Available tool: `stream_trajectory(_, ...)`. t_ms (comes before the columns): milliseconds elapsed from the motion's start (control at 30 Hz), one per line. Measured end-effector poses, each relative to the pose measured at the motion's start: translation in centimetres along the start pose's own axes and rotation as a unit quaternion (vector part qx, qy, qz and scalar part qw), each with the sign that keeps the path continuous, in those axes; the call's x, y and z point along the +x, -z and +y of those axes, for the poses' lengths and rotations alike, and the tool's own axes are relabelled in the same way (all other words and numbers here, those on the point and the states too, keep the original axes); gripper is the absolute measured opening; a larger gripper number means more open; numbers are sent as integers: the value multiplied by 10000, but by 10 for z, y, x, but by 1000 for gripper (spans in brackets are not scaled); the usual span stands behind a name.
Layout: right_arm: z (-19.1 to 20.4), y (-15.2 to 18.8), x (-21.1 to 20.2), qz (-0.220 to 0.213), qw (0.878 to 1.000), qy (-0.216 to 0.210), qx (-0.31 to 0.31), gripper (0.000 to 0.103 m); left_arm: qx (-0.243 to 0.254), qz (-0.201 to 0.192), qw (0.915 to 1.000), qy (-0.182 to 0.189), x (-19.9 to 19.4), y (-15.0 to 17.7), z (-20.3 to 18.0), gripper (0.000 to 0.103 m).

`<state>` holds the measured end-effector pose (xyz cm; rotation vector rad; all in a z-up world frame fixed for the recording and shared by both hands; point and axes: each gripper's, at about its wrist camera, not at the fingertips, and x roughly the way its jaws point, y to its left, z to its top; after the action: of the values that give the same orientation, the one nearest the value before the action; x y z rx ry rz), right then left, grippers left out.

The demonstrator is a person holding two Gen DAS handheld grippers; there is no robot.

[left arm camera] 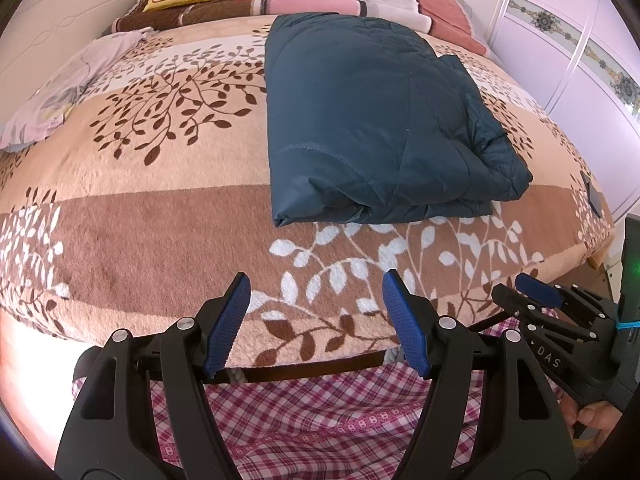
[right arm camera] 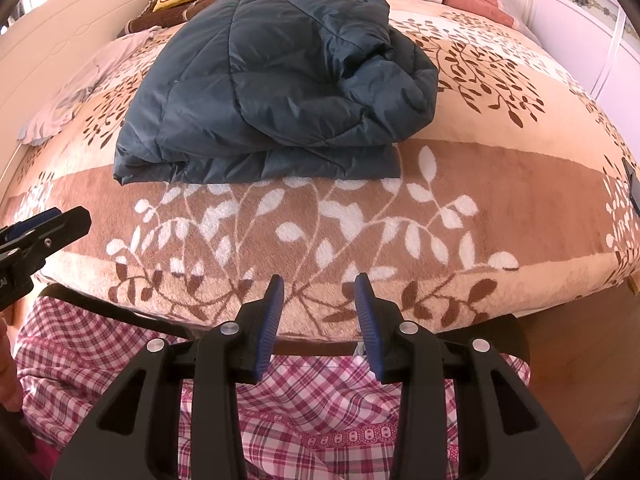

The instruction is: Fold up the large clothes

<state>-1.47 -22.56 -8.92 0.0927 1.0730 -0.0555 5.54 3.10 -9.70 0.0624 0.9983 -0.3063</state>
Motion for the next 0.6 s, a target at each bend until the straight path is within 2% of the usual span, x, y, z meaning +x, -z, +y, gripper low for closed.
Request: stream_trajectory(600,0,0,1,25,10000,-4,27,38,1,6,10000,7,-1,1,0,68)
